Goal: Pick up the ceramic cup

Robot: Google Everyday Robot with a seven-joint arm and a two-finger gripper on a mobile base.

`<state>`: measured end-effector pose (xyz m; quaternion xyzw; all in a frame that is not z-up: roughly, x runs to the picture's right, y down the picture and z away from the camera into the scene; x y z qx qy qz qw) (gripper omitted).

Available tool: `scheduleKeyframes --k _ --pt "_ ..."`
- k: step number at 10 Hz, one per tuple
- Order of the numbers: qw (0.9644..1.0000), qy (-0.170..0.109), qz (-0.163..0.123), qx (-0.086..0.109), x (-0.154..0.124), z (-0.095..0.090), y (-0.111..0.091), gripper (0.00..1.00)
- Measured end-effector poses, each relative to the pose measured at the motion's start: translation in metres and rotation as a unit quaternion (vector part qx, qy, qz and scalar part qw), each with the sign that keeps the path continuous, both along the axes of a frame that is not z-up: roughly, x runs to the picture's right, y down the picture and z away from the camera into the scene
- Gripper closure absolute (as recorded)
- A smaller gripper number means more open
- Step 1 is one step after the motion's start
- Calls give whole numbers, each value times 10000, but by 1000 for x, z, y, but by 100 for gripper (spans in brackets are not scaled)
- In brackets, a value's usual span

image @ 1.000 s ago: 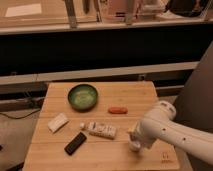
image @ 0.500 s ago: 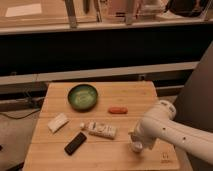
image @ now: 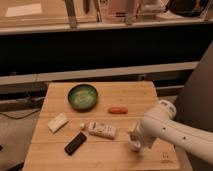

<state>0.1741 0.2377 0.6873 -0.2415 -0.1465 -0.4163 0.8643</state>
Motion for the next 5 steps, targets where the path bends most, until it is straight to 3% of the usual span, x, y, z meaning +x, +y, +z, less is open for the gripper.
scheduleKeyframes --k 2,4,5 --pt "10000 -35 -23 14 -2 -1 -2 76" --pt "10000 -52 -43 -4 -1 2 1 70" --pt "10000 -66 -62 -5 0 5 2 60"
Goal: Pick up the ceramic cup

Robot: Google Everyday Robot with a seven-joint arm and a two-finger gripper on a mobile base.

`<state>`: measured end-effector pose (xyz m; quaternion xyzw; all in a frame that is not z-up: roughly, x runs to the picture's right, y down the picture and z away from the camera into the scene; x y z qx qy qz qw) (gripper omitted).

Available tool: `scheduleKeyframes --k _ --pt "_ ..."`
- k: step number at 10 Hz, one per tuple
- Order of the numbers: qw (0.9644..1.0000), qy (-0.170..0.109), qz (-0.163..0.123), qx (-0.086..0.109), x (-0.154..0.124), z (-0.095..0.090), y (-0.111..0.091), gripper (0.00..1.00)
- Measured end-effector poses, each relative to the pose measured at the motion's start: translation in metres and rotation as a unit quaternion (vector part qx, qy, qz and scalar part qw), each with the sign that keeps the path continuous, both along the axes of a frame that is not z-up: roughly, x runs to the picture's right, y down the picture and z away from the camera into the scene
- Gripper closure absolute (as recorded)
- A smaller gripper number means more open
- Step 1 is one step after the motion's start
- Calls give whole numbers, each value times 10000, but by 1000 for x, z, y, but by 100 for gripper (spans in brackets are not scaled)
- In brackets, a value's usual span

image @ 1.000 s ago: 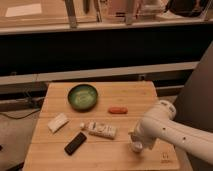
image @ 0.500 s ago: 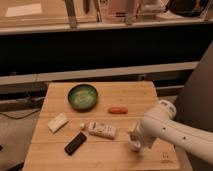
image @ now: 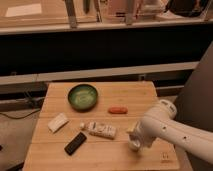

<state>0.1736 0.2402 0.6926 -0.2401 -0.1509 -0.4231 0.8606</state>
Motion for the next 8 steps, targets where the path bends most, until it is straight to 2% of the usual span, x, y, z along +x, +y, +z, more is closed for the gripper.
scheduleKeyframes --k 1,2,3,4,7,8 --pt "10000 -11 -14 8 1 1 0 47" --pt "10000 -23 -38 16 1 0 -2 40" --pt "10000 -38 -45 8 0 -1 -2 38" --pt "10000 -60 -61 8 0 -2 -3 41" --pt "9999 -96 -92 15 -1 -1 -3 63" --pt "9999 -110 -117 29 0 -1 -4 64"
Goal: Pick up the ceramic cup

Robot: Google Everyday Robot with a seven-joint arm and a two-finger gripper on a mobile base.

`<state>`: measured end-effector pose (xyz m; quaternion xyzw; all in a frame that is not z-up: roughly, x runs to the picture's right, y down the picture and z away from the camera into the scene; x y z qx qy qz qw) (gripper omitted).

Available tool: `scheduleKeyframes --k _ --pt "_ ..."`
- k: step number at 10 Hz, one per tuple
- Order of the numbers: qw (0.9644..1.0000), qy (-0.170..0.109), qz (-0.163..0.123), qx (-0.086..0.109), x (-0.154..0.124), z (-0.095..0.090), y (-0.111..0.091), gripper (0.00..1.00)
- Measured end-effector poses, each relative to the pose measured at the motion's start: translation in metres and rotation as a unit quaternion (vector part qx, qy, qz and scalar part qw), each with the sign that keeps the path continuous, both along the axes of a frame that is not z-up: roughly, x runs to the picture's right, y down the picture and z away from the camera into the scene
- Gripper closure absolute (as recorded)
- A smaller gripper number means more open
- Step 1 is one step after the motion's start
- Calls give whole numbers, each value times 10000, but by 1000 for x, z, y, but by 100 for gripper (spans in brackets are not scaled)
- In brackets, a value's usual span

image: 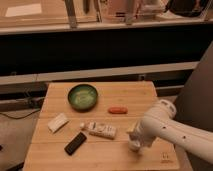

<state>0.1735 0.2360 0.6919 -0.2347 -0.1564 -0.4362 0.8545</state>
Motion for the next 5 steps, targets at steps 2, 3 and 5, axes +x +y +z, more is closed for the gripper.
scheduleKeyframes --k 2,3,5 --pt "10000 -17 -18 -6 0 1 0 59" --pt "10000 -30 -27 -7 0 1 0 57" --pt "10000 -57 -62 -4 1 1 0 46"
